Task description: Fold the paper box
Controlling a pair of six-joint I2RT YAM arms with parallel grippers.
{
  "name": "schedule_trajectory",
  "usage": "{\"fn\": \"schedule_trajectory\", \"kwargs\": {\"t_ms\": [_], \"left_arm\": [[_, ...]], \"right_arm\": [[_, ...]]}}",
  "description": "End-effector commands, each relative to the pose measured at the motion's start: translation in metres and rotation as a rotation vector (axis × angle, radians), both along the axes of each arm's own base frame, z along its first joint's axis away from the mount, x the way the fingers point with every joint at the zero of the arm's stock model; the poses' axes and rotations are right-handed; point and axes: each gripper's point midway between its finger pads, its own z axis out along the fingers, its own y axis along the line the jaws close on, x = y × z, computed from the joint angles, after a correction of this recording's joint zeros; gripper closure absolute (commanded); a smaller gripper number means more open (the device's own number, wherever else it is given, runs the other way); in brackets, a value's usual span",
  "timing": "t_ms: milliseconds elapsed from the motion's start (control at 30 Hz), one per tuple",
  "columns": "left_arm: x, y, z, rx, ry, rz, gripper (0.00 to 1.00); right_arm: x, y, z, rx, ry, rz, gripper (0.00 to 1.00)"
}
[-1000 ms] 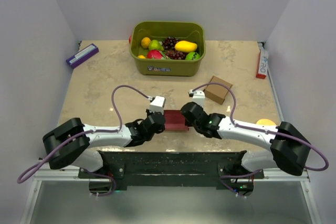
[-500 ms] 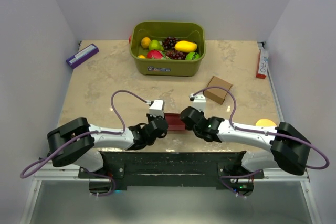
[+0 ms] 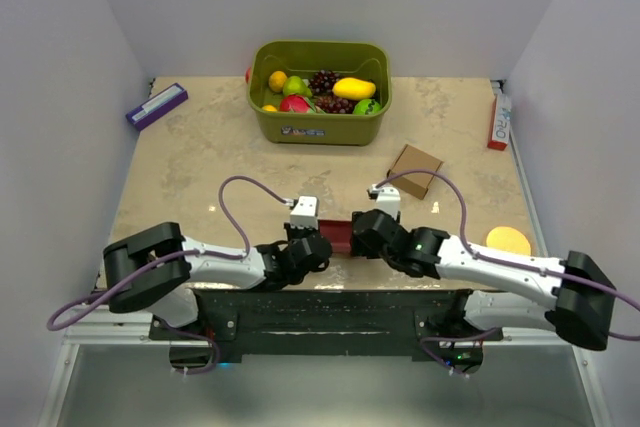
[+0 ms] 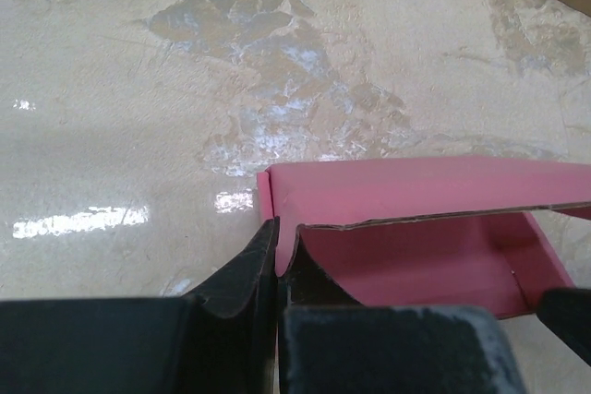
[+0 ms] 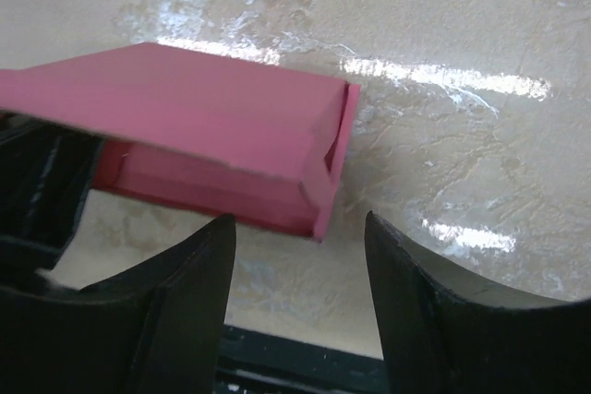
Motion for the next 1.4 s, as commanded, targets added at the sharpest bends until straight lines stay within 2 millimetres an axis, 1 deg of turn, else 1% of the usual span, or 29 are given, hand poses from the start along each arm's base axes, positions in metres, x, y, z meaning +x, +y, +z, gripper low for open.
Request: {"fn": "schedule_trajectory", "kwargs": {"t_ms": [0, 33, 67, 100, 167, 267, 300, 333, 367, 467, 533, 567, 633, 667, 733, 767, 833, 900, 933, 967, 1000, 1033, 1100, 1133, 1200, 1233, 1300, 1333, 1367], "left_arm": [[-0.027, 0.032, -0.051, 0.231, 0.106, 0.0, 1.0], [-0.027, 0.031, -0.05, 0.235, 0.098, 0.005, 1.0], [-0.028, 0.03, -0.053, 0.241, 0.099, 0.003, 1.0], [-0.031, 0.026, -0.052, 0.238, 0.097, -0.011, 1.0], [-0.031, 0.019, -0.047, 0.225, 0.083, -0.031, 1.0], [-0.036, 0.011, -0.037, 0.205, 0.066, -0.071, 0.93], [-0.037, 0.01, -0.033, 0.196, 0.062, -0.079, 0.87], [-0.039, 0.008, -0.031, 0.19, 0.06, -0.088, 0.85], [-0.04, 0.006, -0.024, 0.18, 0.048, -0.104, 0.8], [-0.045, 0.005, -0.011, 0.161, 0.026, -0.12, 0.73], [-0.048, 0.005, -0.005, 0.146, 0.021, -0.128, 0.68], [-0.048, 0.005, 0.002, 0.125, 0.014, -0.132, 0.63], [-0.049, 0.006, 0.009, 0.107, 0.013, -0.134, 0.58], [-0.05, 0.01, 0.017, 0.101, 0.011, -0.134, 0.53], [-0.052, 0.014, 0.022, 0.092, 0.014, -0.138, 0.48], [-0.053, 0.014, 0.033, 0.065, 0.003, -0.145, 0.45], [-0.056, 0.017, 0.044, 0.035, 0.003, -0.164, 0.41], [-0.058, 0.021, 0.05, 0.024, -0.002, -0.18, 0.34], [-0.061, 0.022, 0.057, -0.005, -0.004, -0.204, 0.31], [-0.063, 0.023, 0.062, -0.001, -0.015, -0.23, 0.25], [-0.067, 0.02, 0.065, -0.012, -0.009, -0.273, 0.22], [-0.069, 0.017, 0.076, -0.023, -0.038, -0.319, 0.21], [-0.072, 0.015, 0.083, -0.031, -0.047, -0.361, 0.17], [-0.07, 0.017, 0.087, -0.017, -0.053, -0.37, 0.16], [-0.068, 0.019, 0.087, 0.003, -0.05, -0.384, 0.14], [-0.062, 0.024, 0.083, 0.033, -0.045, -0.373, 0.13], [-0.06, 0.023, 0.079, 0.044, -0.022, -0.407, 0.13], [-0.051, 0.026, 0.077, 0.056, -0.021, -0.395, 0.13], [-0.048, 0.027, 0.076, 0.059, -0.019, -0.4, 0.13]], "right_arm": [[-0.018, -0.005, 0.026, 0.065, 0.024, 0.051, 0.34], [-0.022, -0.009, 0.028, 0.062, 0.031, 0.06, 0.32], [-0.025, -0.01, 0.04, 0.104, 0.02, 0.071, 0.31], [-0.027, -0.01, 0.046, 0.119, 0.017, 0.079, 0.3], [-0.03, -0.012, 0.066, 0.175, -0.01, 0.089, 0.26], [-0.028, -0.013, 0.094, 0.25, -0.059, 0.072, 0.23], [-0.027, -0.013, 0.1, 0.271, -0.066, 0.059, 0.23], [-0.025, -0.01, 0.109, 0.294, -0.077, 0.057, 0.23], [-0.023, -0.009, 0.113, 0.308, -0.087, 0.047, 0.23], [-0.015, -0.001, 0.125, 0.331, -0.113, 0.033, 0.23], [-0.009, 0.004, 0.127, 0.326, -0.126, 0.027, 0.23], [-0.007, 0.006, 0.128, 0.327, -0.132, 0.024, 0.23], [-0.004, 0.012, 0.129, 0.326, -0.138, 0.028, 0.23], [-0.003, 0.015, 0.13, 0.328, -0.138, 0.029, 0.23], [-0.002, 0.019, 0.129, 0.329, -0.134, 0.034, 0.23], [-0.001, 0.019, 0.128, 0.326, -0.133, 0.032, 0.23], [0.0, 0.017, 0.125, 0.311, -0.135, 0.026, 0.23], [0.001, 0.012, 0.122, 0.28, -0.145, 0.023, 0.23], [0.002, 0.01, 0.12, 0.262, -0.151, 0.022, 0.23], [0.004, 0.006, 0.118, 0.221, -0.169, 0.037, 0.24], [0.003, 0.004, 0.114, 0.196, -0.166, 0.05, 0.25], [0.002, 0.004, 0.112, 0.179, -0.166, 0.069, 0.26], [0.0, 0.0, 0.102, 0.136, -0.155, 0.094, 0.27], [-0.001, -0.001, 0.099, 0.121, -0.152, 0.103, 0.28], [-0.005, -0.006, 0.089, 0.09, -0.133, 0.118, 0.3], [-0.007, -0.007, 0.085, 0.081, -0.124, 0.122, 0.3], [-0.011, -0.011, 0.076, 0.072, -0.109, 0.127, 0.32], [-0.013, -0.011, 0.075, 0.075, -0.105, 0.133, 0.32], [-0.014, -0.012, 0.073, 0.075, -0.102, 0.135, 0.32]]}}
